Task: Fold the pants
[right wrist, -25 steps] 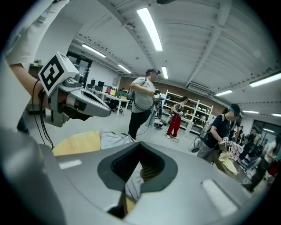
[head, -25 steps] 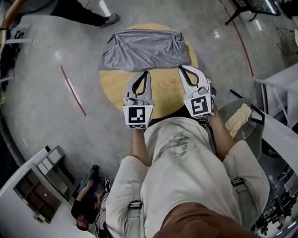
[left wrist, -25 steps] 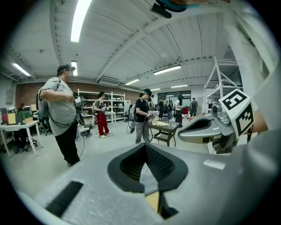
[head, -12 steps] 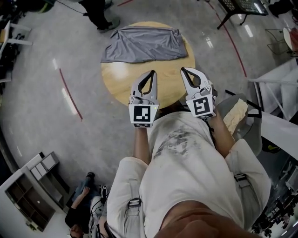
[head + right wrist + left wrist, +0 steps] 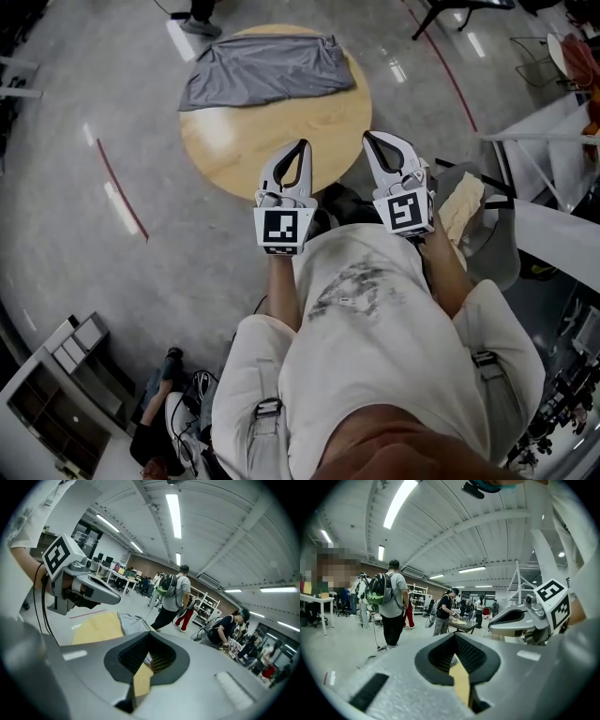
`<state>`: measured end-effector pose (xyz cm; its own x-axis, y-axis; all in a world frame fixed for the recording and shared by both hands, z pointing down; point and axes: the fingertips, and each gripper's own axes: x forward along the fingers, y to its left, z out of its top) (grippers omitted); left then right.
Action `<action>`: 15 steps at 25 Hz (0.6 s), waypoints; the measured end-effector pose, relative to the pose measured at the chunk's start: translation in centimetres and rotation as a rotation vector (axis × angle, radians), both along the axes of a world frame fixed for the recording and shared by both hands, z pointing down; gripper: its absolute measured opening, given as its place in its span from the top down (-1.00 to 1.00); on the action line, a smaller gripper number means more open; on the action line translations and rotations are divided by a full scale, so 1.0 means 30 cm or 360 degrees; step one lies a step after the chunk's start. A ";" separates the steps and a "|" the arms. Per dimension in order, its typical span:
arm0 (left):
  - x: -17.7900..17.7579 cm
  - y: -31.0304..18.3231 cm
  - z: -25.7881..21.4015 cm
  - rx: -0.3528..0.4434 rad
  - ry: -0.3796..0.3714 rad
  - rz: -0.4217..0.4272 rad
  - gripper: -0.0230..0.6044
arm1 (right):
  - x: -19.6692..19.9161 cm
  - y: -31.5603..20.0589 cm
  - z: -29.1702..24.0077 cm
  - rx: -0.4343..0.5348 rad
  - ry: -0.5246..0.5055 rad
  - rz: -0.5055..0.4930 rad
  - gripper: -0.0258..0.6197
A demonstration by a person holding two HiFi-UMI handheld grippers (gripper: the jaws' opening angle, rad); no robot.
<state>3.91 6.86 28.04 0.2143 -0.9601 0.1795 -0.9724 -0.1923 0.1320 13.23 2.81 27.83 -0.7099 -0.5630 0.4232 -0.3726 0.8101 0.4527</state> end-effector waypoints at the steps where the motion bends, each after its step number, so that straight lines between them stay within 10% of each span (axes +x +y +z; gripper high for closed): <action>1: 0.012 0.004 0.001 -0.0001 0.0002 0.0003 0.90 | 0.016 0.003 0.005 -0.0006 0.0006 0.0005 0.90; 15: 0.118 -0.185 0.142 -0.0142 0.0022 -0.0063 0.90 | 0.089 -0.228 0.169 -0.0143 0.0070 -0.0100 0.89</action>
<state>7.44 1.29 32.30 0.1796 -0.9483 0.2618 -0.9770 -0.1408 0.1602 15.90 -4.02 32.92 -0.7222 -0.4764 0.5016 -0.3010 0.8693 0.3921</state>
